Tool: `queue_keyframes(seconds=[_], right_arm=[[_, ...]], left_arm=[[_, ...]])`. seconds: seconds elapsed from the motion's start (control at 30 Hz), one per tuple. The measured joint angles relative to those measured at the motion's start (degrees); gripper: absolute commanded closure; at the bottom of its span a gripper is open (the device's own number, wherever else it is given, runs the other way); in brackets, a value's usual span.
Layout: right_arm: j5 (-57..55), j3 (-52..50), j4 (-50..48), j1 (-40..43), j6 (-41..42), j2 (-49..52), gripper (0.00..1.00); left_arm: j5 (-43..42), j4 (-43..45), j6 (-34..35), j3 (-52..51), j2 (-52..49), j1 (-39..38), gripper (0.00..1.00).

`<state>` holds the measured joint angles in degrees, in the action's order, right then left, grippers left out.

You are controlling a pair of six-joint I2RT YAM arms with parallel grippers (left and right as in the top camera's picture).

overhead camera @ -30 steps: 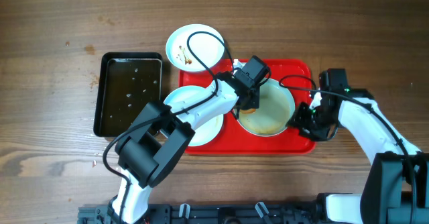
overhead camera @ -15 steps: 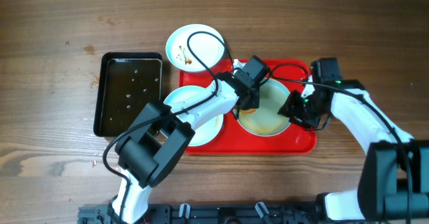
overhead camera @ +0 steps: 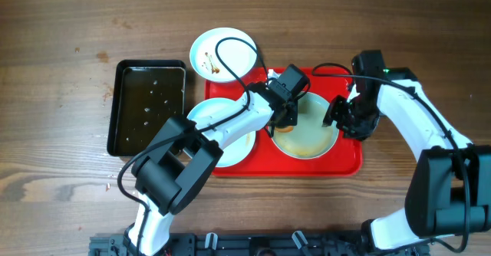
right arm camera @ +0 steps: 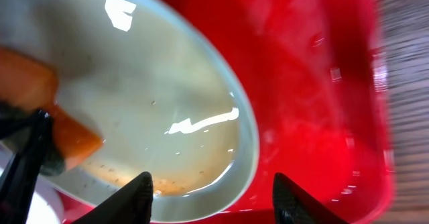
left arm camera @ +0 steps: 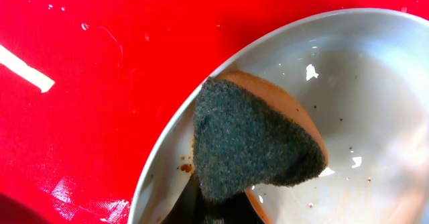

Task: Clean dirty plates on tray and stack at the side

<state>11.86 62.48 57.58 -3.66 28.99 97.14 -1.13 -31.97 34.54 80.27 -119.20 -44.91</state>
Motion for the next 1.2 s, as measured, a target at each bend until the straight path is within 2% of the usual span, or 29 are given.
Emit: queue_keyframes(seconds=[0.17,0.27,0.33,0.37,0.4,0.47,0.5,0.9,1.0,1.2], right_arm=[[-3.45,0.02,0.09,0.0,1.01,0.0,0.4],[-4.24,-2.62,-3.76,0.0,1.2,0.0,0.39],[-3.8,-6.64,-8.39,0.0,1.22,0.04,0.54],[-3.13,-8.26,-10.69,0.0,1.51,-0.02,0.64],[-2.01,-10.54,-13.38,0.0,1.84,0.04,0.79],[-0.24,-11.76,-15.61,0.07,2.47,-0.42,0.75],[0.31,-11.89,-16.09,0.07,2.49,-0.5,0.96],[1.42,-12.48,-16.74,0.48,2.49,-1.01,0.95],[3.15,-12.55,-17.25,0.2,2.51,-0.98,0.95],[4.2,-12.68,-17.81,0.04,3.04,-0.98,0.96]], left_arm=[[0.02,0.0,0.0,0.0,0.0,0.0,0.96],[0.0,0.0,0.0,0.0,0.0,0.0,0.96],[0.0,0.0,0.0,0.0,0.0,0.0,0.96],[0.02,0.0,0.0,0.0,0.0,0.0,0.96],[0.0,0.0,0.0,0.0,0.0,0.0,0.96],[0.0,-0.02,0.0,0.0,0.0,0.0,0.96],[0.02,-0.02,0.0,0.0,0.0,0.0,0.96],[0.72,-0.61,-0.22,-0.02,0.24,0.11,0.96],[4.0,-3.63,-0.81,-0.22,1.31,0.0,0.96],[10.01,-9.11,-3.06,-0.15,11.45,-0.07,0.96]])
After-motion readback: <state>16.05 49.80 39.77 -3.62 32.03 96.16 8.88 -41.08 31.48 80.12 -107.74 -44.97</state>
